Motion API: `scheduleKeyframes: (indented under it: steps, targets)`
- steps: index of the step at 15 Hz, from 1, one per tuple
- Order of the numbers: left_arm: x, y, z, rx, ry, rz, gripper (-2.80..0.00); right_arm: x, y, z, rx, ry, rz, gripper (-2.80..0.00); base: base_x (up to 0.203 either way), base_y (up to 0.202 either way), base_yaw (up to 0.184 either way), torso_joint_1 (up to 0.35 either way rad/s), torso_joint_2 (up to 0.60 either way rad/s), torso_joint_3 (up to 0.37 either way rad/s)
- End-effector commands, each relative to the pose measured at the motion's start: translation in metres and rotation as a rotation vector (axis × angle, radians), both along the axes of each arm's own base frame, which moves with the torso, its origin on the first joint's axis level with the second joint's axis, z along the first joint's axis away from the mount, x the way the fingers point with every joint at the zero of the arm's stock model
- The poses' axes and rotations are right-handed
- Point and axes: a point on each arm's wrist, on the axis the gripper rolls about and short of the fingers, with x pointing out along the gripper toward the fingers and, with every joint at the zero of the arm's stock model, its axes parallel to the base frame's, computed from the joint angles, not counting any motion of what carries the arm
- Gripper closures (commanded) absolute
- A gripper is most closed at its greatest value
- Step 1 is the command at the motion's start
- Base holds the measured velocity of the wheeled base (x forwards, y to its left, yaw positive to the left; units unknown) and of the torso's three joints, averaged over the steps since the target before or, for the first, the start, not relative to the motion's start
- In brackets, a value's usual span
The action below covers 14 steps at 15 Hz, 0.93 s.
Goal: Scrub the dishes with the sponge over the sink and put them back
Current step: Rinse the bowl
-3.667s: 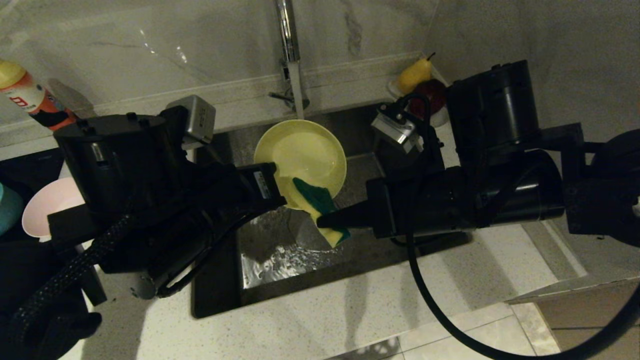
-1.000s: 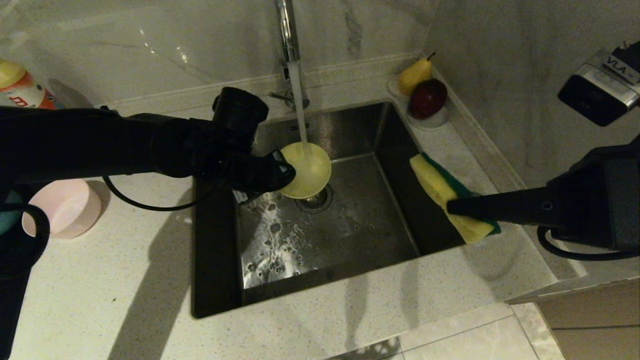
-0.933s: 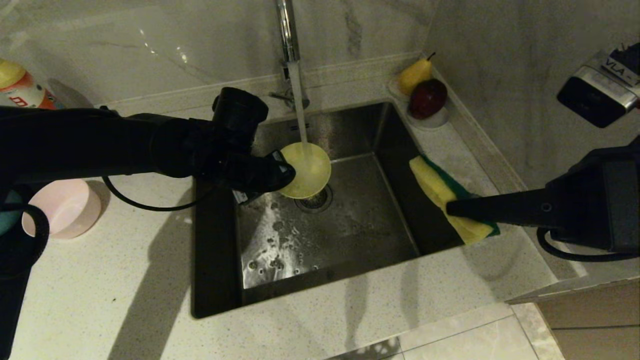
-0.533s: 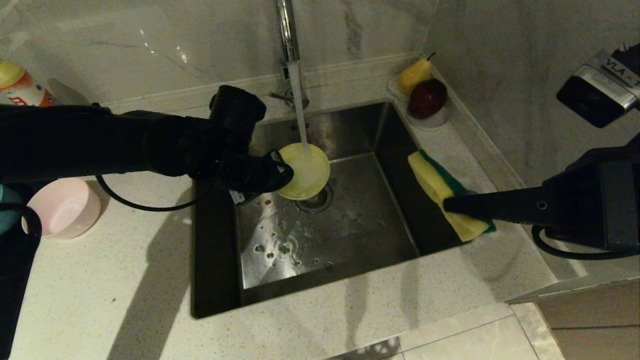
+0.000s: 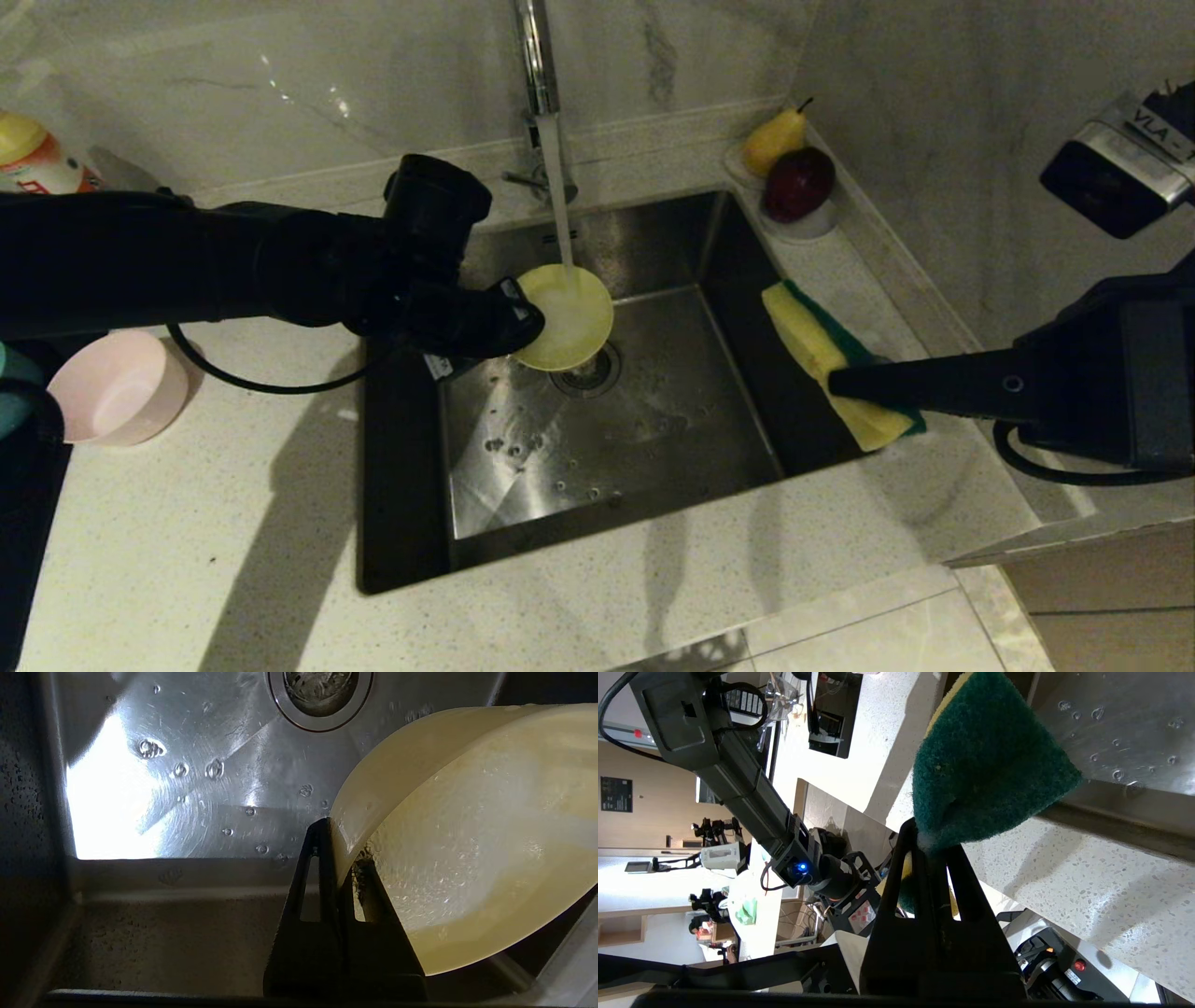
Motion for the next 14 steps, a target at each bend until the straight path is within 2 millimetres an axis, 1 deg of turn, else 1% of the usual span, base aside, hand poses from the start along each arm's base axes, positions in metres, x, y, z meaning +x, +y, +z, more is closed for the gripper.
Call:
scheduleKeyframes:
  steps: [1,4,7,11,14]
  targets:
    - [-0.004,0.002,0.005,0.0,-0.013,0.006,0.0,-0.002,-0.001,0.001,0.004,-0.001,0.003,0.0,0.0,0.0,0.0,0.0,0.0,0.0]
    - [-0.012,0.006,0.009,0.005,-0.025,0.004,0.0,-0.003,-0.002,-0.002,0.0,0.007,0.004,0.0,0.0,0.0,0.0,0.0,0.0,0.0]
    - [-0.019,0.01,0.015,0.015,-0.08,0.013,0.0,-0.004,-0.003,-0.007,-0.009,0.019,0.004,0.0,0.0,0.0,0.0,0.0,0.0,0.0]
    - [-0.027,0.02,0.018,0.083,-0.282,0.045,0.0,-0.004,-0.003,-0.009,-0.013,0.025,0.001,0.0,0.0,0.0,0.0,0.0,0.0,0.0]
    - [-0.038,0.035,0.018,0.148,-0.448,0.047,0.0,-0.003,-0.003,-0.012,-0.018,0.033,0.003,0.0,0.0,0.0,0.0,0.0,0.0,0.0]
